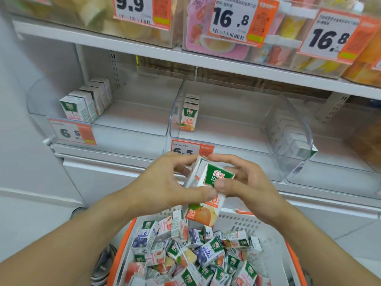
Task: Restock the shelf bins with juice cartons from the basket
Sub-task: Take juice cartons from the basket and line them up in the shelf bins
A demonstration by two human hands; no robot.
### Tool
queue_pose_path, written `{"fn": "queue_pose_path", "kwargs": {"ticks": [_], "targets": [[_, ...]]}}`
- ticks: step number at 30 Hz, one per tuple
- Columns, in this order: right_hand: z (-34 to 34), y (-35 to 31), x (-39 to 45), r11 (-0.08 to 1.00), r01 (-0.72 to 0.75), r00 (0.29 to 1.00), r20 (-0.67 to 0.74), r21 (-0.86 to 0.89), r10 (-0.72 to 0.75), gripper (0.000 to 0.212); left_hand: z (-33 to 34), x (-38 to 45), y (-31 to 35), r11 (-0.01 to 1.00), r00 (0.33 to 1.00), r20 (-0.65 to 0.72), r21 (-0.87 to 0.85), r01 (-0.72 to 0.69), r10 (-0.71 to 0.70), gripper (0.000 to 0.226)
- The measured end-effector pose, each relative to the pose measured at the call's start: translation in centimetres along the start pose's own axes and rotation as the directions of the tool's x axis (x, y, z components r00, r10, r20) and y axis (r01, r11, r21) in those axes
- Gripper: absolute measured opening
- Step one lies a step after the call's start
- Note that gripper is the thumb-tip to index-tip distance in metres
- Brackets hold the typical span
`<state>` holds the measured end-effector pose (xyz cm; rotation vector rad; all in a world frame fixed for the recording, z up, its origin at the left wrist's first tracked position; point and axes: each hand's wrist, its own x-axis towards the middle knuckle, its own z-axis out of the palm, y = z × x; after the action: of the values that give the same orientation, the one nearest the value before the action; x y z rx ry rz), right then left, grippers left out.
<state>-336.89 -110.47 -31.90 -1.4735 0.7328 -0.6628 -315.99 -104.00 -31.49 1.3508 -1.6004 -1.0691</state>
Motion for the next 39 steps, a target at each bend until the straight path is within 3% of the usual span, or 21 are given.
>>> {"fn": "queue_pose_path", "kwargs": {"ticks": [2,4,7,10,12,16,21,26,28,30,33,39], "targets": [[0.1,-0.4,1.3,0.996,0.020,0.999,-0.028,0.081,-0.017,0.053,-0.6,0.0,-0.1,0.994,0.996,-0.084,-0.107,-0.035,0.026,0.081],[0.0,-1.1,2.8,0.989,0.015,0.993,-0.117,0.147,0.002,0.043,-1.3,-0.1,-0.1,0.981,0.976,-0.197,-0.152,-0.119,0.088,0.069],[-1.2,-2.6,5.7,0.983,0.101,0.954,-0.296,0.154,-0.051,0.028,-2.7,0.5,-0.8,0.983,0.887,-0.429,0.138,-0.121,0.169,0.049],[-2.1,-4.3,9.4,0.974,0.226,0.883,-0.421,-0.009,-0.209,0.035,-3.8,2.2,-2.1,0.933,0.830,-0.516,0.360,-0.015,0.212,0.063],[-2.3,-4.6,12.3,0.962,0.233,0.842,-0.465,-0.141,-0.272,0.043,-3.9,3.4,-2.7,0.898,0.821,-0.519,0.440,0.018,0.237,0.070],[-2.9,-3.3,17.0,0.910,0.088,0.894,-0.371,-0.405,-0.252,0.060,-3.5,5.7,-4.0,0.874,0.832,-0.497,0.485,0.031,0.247,0.075],[-2.7,-1.6,19.7,0.659,0.050,0.975,-0.106,-0.751,-0.195,0.068,-3.1,6.9,-5.3,0.877,0.783,-0.550,0.480,0.011,0.291,0.064],[-2.5,-1.4,21.0,0.528,-0.036,0.977,-0.141,-0.848,-0.159,0.056,-3.1,6.9,-5.6,0.877,0.770,-0.555,0.481,-0.014,0.316,0.062],[-2.2,-1.5,21.1,0.454,-0.074,0.981,-0.146,-0.888,-0.127,0.065,-3.0,6.9,-5.6,0.877,0.768,-0.556,0.480,-0.014,0.317,0.062],[-1.8,-1.8,21.0,0.488,-0.182,0.973,-0.229,-0.854,-0.039,0.081,-2.9,6.9,-5.5,0.879,0.770,-0.559,0.476,-0.006,0.308,0.062],[-1.1,-2.1,20.9,0.661,-0.302,0.946,-0.299,-0.687,0.122,0.091,-2.8,7.0,-5.3,0.879,0.770,-0.565,0.477,0.010,0.297,0.064],[-0.9,-1.3,21.4,0.740,-0.263,0.948,-0.308,-0.619,0.079,0.092,-2.8,7.1,-5.3,0.878,0.769,-0.568,0.479,0.018,0.294,0.065]]}}
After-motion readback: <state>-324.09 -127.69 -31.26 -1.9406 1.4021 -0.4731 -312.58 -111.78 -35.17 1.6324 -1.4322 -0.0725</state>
